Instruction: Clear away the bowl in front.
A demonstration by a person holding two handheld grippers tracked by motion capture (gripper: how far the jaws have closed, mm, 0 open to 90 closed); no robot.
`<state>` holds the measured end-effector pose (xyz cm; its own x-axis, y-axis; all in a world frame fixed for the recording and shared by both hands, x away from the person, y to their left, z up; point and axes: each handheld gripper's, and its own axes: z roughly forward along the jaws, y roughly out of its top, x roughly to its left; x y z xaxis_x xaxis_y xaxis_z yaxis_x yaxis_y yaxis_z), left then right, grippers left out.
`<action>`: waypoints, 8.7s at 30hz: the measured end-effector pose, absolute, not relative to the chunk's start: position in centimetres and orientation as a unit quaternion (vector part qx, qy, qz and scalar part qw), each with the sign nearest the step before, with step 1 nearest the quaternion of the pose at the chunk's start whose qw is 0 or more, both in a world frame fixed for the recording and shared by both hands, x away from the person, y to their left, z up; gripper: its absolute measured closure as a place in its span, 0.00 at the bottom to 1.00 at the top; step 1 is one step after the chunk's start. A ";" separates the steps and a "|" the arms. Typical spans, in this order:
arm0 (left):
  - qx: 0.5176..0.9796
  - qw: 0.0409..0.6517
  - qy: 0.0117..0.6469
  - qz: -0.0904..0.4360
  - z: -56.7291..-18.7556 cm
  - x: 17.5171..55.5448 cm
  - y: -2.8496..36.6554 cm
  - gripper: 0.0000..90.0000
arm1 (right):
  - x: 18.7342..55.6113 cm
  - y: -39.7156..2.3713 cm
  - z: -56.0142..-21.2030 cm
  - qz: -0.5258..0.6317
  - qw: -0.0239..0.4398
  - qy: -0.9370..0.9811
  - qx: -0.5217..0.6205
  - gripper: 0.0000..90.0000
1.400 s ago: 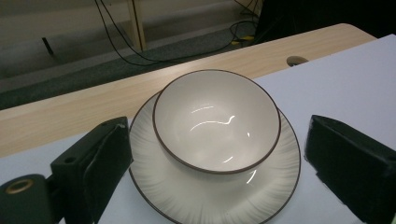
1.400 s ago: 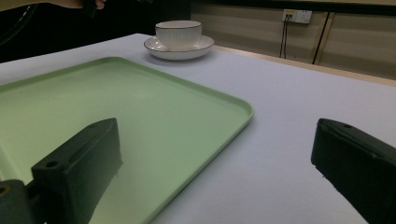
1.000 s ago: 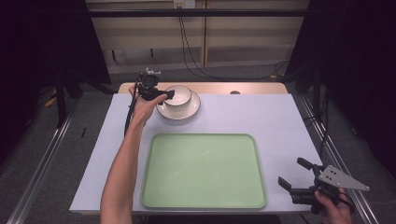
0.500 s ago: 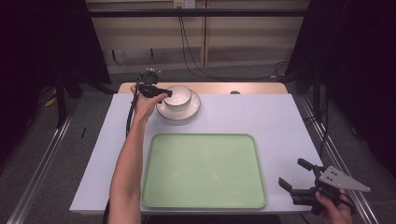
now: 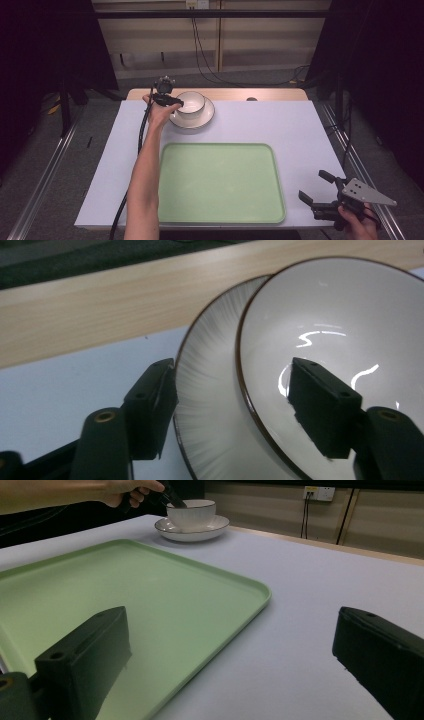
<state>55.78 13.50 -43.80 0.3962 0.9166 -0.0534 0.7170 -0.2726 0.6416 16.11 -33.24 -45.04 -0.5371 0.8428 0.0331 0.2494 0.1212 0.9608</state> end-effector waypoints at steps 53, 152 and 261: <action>0.765 0.353 0.535 0.057 -44.1 55.3 12.8 0.91 | 15.9 -33.4 -45.1 0.533 0.275 0.694 0.398 0.02; 0.837 0.400 0.372 -0.023 -37.8 43.8 2.3 0.91 | 15.7 -33.1 -44.8 0.542 0.288 0.687 0.389 0.02; 0.845 0.433 0.313 0.027 -43.6 41.3 -3.5 0.04 | 15.9 -33.1 -44.8 0.539 0.282 0.696 0.381 0.02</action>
